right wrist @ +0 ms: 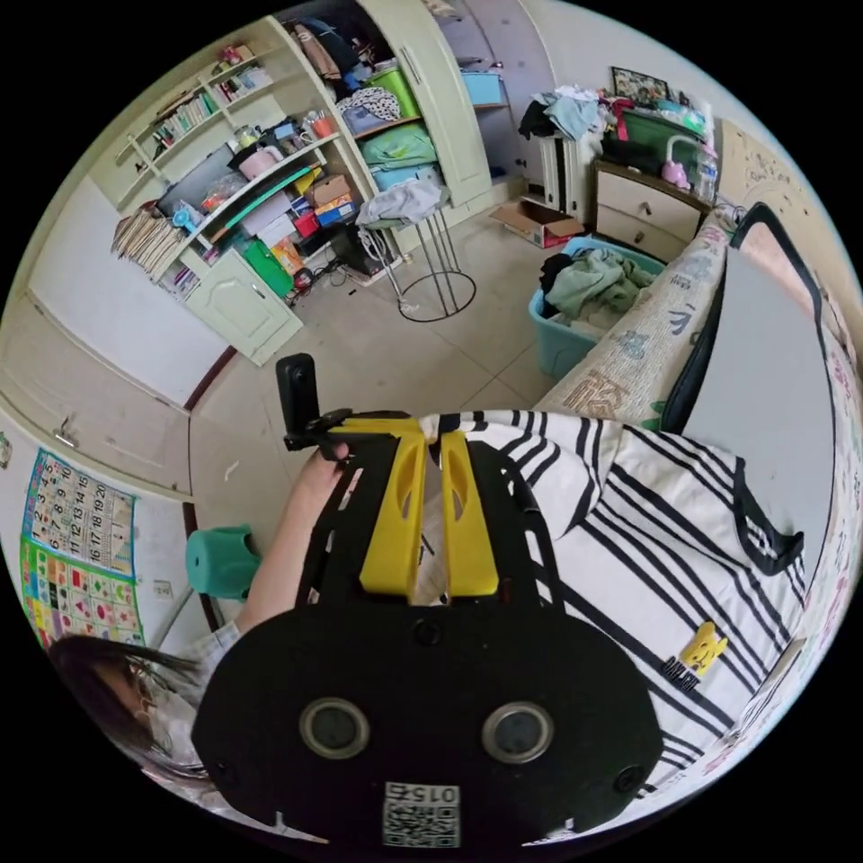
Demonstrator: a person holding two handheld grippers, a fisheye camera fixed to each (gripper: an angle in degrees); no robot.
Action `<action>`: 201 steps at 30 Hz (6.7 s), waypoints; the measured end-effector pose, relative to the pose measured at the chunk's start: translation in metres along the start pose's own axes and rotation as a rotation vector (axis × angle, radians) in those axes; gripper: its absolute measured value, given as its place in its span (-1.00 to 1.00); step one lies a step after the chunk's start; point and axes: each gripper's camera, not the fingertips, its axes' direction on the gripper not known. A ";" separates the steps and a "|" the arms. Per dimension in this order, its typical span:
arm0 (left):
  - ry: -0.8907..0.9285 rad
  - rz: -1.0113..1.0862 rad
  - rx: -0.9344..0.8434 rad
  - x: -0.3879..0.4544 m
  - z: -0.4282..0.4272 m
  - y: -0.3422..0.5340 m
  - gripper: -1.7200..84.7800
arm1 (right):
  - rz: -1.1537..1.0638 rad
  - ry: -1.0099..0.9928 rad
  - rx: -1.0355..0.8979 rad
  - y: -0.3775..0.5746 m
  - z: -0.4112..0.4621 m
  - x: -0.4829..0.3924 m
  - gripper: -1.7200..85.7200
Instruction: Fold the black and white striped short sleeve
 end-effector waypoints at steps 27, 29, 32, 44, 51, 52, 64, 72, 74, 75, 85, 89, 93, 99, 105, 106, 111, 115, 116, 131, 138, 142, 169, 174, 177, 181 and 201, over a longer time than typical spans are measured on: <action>-0.622 -0.023 -0.467 0.114 0.106 0.084 -0.92 | 0.023 0.219 0.069 0.505 -0.341 -0.054 -0.79; -0.569 0.062 -0.443 0.166 0.081 0.123 -0.90 | 0.129 0.330 0.135 0.556 -0.372 -0.050 -0.78; -0.426 0.130 -0.357 0.232 0.041 0.193 -0.83 | 0.275 0.418 0.236 0.611 -0.399 -0.037 -0.74; -0.349 0.012 -0.227 0.277 -0.007 0.370 -0.72 | 0.630 0.236 0.621 0.740 -0.482 0.016 -0.75; -0.383 -0.019 -0.189 0.255 -0.009 0.386 -0.85 | 0.601 0.079 0.712 0.765 -0.520 0.012 -0.84; -0.383 -0.021 -0.184 0.251 -0.012 0.389 -0.89 | 0.602 0.086 0.711 0.768 -0.526 0.010 -0.87; -0.437 0.013 -0.175 0.234 -0.041 0.424 -0.97 | 0.577 0.160 0.681 0.780 -0.590 -0.031 -0.95; -0.422 0.015 -0.117 0.223 -0.068 0.444 -0.90 | 0.555 0.167 0.715 0.789 -0.618 -0.051 -0.83; -0.419 0.013 -0.141 0.217 -0.068 0.451 -0.85 | 0.553 0.165 0.727 0.791 -0.623 -0.054 -0.79; -0.419 0.008 -0.153 0.214 -0.066 0.453 -0.83 | 0.550 0.155 0.725 0.791 -0.623 -0.054 -0.78; -0.455 0.029 -0.152 0.202 -0.062 0.476 -0.97 | 0.576 0.186 0.688 0.779 -0.627 -0.061 -0.93; -0.468 0.014 -0.166 0.196 -0.056 0.487 -0.97 | 0.579 0.211 0.697 0.780 -0.624 -0.066 -0.94; -0.419 -0.041 -0.143 0.185 -0.063 0.499 -0.95 | 0.575 0.158 0.756 0.788 -0.622 -0.065 -0.93; -0.673 0.022 -0.004 0.213 -0.073 0.500 -0.89 | 0.568 0.199 0.750 0.804 -0.641 -0.059 -0.86; -0.685 0.526 0.163 0.294 0.007 0.441 -0.87 | 0.461 0.337 0.825 0.771 -0.697 -0.044 -0.86; -0.636 0.579 0.143 0.299 0.034 0.424 -0.86 | 0.427 0.344 0.832 0.756 -0.706 -0.036 -0.87; -0.382 0.665 -0.043 0.299 0.172 0.359 -0.83 | 0.252 0.389 0.824 0.674 -0.724 -0.005 -0.94; -0.370 0.656 -0.185 0.284 0.306 0.309 -0.87 | 0.217 0.441 0.752 0.593 -0.737 0.043 -0.91; -0.363 0.648 -0.217 0.278 0.342 0.293 -0.89 | 0.249 0.449 0.733 0.570 -0.739 0.064 -0.88; -0.501 0.233 -0.436 0.168 0.744 0.187 -0.75 | 0.520 0.193 0.608 0.478 -0.663 0.294 -0.72; -0.785 0.053 -0.525 0.122 0.850 0.181 -0.86 | 0.562 0.051 0.632 0.483 -0.650 0.334 -0.77; -0.748 0.138 -0.493 0.131 0.875 0.181 -0.86 | 0.542 0.081 0.471 0.453 -0.629 0.345 -0.78; -0.365 0.001 -0.216 0.104 0.723 0.120 -0.97 | 0.433 0.191 0.621 0.469 -0.606 0.322 -0.96; -0.320 -0.012 -0.168 0.095 0.620 0.108 -0.97 | 0.246 0.241 0.636 0.456 -0.607 0.275 -0.96; -0.325 -0.021 -0.197 0.081 0.552 0.119 -0.96 | 0.083 0.161 0.552 0.438 -0.598 0.246 -0.95; -0.376 -0.094 -0.325 0.043 0.480 0.148 -0.93 | -0.096 0.025 0.406 0.425 -0.577 0.220 -0.94; -0.511 0.055 -0.649 0.046 0.520 0.110 -0.88 | -0.095 0.153 0.211 0.390 -0.498 0.210 -0.82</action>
